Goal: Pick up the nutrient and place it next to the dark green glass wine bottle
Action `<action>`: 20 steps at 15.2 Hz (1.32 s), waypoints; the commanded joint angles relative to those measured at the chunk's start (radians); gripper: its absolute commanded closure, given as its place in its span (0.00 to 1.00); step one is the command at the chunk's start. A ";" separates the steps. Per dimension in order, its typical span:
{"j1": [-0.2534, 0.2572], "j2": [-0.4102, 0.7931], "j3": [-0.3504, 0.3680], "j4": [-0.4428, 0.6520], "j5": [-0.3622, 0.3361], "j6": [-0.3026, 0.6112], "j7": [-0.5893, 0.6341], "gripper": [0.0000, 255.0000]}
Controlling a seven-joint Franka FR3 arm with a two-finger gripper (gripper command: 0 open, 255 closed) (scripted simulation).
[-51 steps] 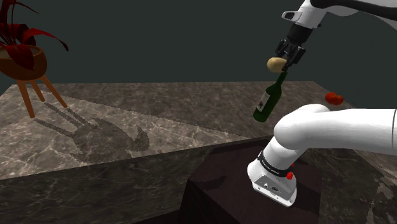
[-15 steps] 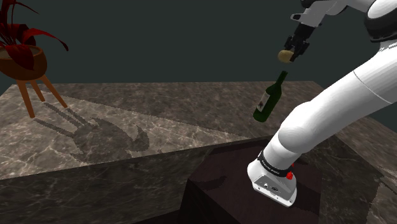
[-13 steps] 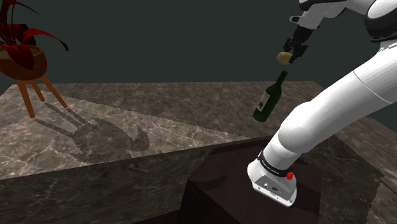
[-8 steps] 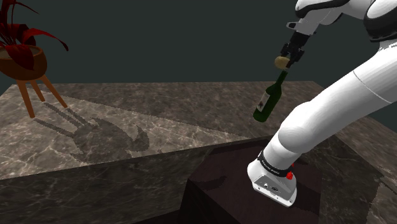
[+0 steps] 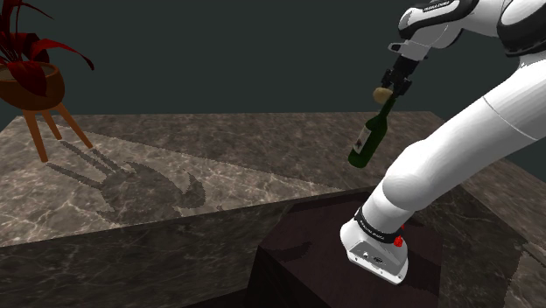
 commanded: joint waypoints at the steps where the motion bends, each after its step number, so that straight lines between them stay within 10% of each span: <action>1: 0.002 0.007 -0.009 -0.020 0.003 0.026 -0.005 1.00; 20: 0.063 0.173 -0.137 -0.185 0.131 0.296 -0.122 1.00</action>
